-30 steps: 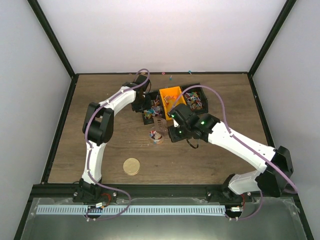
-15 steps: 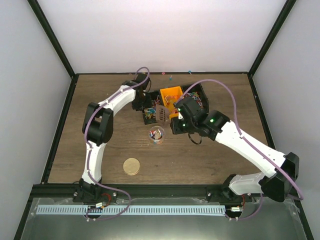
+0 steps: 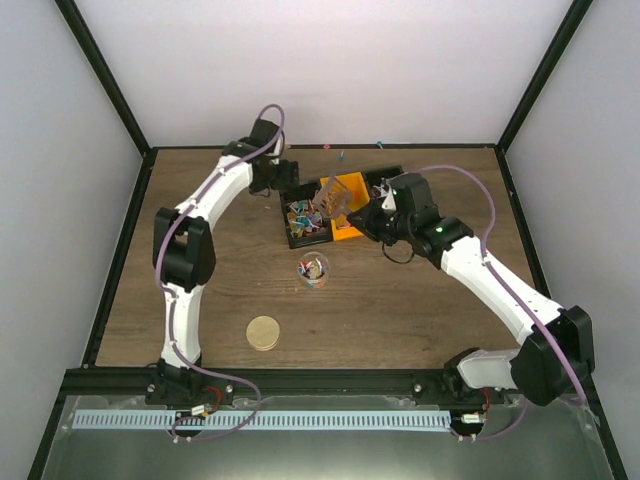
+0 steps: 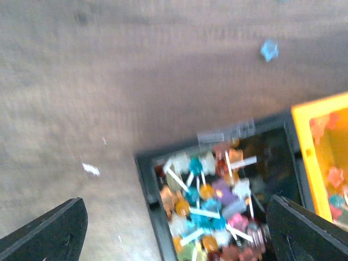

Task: Pack the candies
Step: Scoop the fake candies from the storage box.

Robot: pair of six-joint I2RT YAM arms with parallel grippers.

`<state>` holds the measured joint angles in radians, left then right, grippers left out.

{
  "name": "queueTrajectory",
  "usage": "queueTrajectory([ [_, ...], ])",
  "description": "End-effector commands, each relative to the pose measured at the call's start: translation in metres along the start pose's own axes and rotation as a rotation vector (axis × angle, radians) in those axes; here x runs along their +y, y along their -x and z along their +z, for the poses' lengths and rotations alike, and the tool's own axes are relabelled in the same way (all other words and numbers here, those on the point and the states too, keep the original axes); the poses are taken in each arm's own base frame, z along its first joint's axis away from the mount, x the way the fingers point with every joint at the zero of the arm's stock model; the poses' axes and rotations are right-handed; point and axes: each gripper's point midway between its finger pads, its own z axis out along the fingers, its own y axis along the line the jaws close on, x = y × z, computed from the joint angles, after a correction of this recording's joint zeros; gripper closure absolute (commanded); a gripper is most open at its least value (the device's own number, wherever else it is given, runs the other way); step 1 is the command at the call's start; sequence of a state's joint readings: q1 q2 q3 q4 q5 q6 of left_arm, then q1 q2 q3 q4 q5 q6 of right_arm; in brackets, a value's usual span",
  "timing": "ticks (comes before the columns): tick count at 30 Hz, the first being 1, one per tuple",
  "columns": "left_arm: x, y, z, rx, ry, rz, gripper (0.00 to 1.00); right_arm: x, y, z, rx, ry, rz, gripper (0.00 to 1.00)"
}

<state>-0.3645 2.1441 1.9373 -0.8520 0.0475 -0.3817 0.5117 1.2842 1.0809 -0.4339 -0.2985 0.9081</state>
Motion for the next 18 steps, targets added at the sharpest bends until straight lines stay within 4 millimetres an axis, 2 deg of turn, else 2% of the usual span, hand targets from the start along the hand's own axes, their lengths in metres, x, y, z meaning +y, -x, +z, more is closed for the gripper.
queueTrajectory([
  [1,0.01,0.04,0.009,-0.065,-0.063,0.146,0.08,0.044,0.008,-0.001,0.015,0.193,0.021,0.99],
  [5,0.025,0.035,0.031,-0.018,-0.073,0.169,0.13,0.044,0.007,-0.001,0.02,0.2,0.014,0.99],
  [11,0.034,0.025,0.036,0.013,-0.038,0.053,0.48,0.033,0.005,0.004,0.044,0.166,-0.002,0.99],
  [18,0.035,-0.007,0.038,0.058,-0.014,-0.122,0.55,0.017,0.001,0.027,0.089,0.108,0.046,0.99],
])
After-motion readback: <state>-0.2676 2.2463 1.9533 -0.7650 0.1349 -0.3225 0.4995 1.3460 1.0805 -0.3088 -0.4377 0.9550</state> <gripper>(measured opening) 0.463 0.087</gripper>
